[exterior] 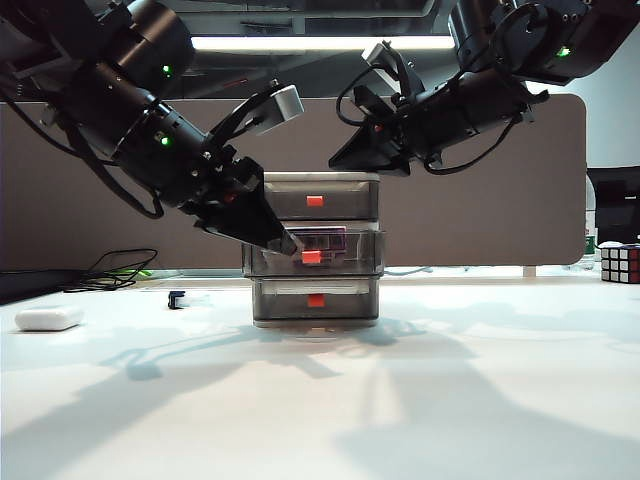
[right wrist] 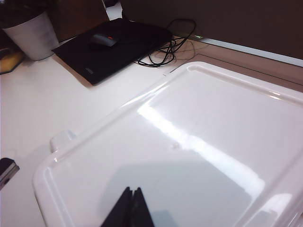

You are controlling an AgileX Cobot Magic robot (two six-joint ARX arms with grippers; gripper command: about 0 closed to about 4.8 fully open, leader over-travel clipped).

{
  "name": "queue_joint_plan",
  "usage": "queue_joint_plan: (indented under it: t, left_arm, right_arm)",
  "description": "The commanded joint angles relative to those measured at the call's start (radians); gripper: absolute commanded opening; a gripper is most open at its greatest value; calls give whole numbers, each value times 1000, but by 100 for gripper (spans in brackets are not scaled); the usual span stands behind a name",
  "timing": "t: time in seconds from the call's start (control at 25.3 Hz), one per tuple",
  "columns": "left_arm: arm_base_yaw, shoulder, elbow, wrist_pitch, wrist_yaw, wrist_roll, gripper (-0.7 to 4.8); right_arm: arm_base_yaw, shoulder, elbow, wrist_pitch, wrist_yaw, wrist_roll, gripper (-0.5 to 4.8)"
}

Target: Open the second layer of the drawer on the table, pick up a pack of napkins on the table and put it in, and finally close the drawer.

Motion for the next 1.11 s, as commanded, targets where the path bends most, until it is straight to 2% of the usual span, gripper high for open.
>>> queue_joint_plan:
  t: [0.04,0.12,0.24,0.47,0.59,0.71,0.79,0.91,0.99,1.11]
  left_arm:
    - [1,35,1,106,-51,-26,-4]
    - [1,67,1,168,-84,-30,-4]
    - [1,107,1,242,-144,-86,-4]
    - [1,114,1,316,-244,-85,-4]
    - [1,113,1,322,-236,-91,-4]
    - [0,68,0,171,-142,-103,-4]
    - [-4,-10,-7,41,-142,-53,-4]
    - [-4,-189,-81,-8,-195,-41,-4]
    - [-4,-349,-166,-11,-241,-78,-4]
    - [-7,-647,-332,-25,-298,-161,-4]
  right_arm:
    - [1,3,0,-45,8,-4,-4]
    - [1,3,0,-48,8,-4,-4]
    - [1,3,0,-50,8,-5,-4]
    - [1,3,0,-78,9,-27,-4]
    - [1,3,0,-93,8,-31,-4]
    - [2,-8,0,-94,-33,-70,-4]
    - [8,-54,0,-130,-29,-117,-5]
    - [15,-151,-3,-218,27,-159,-4]
    - [15,-241,-58,-234,56,-165,-4]
    - [15,-439,-237,-233,124,-164,-5]
